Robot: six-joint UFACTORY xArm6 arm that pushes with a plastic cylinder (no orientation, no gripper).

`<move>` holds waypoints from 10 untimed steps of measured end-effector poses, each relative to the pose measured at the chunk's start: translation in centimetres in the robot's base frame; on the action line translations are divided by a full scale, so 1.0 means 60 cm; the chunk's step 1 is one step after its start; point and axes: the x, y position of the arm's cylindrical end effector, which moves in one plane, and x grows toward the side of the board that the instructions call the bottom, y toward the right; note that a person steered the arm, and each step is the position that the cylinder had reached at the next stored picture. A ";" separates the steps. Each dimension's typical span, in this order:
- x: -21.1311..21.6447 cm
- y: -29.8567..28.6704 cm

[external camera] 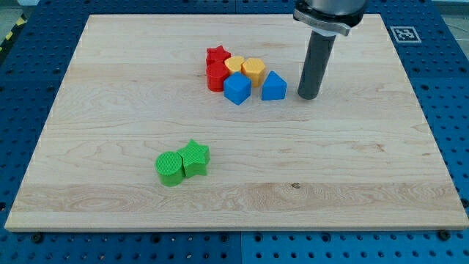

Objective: Place your hand right to blue triangle

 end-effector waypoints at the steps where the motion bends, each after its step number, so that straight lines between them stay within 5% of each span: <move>1: 0.000 -0.037; 10: -0.002 0.000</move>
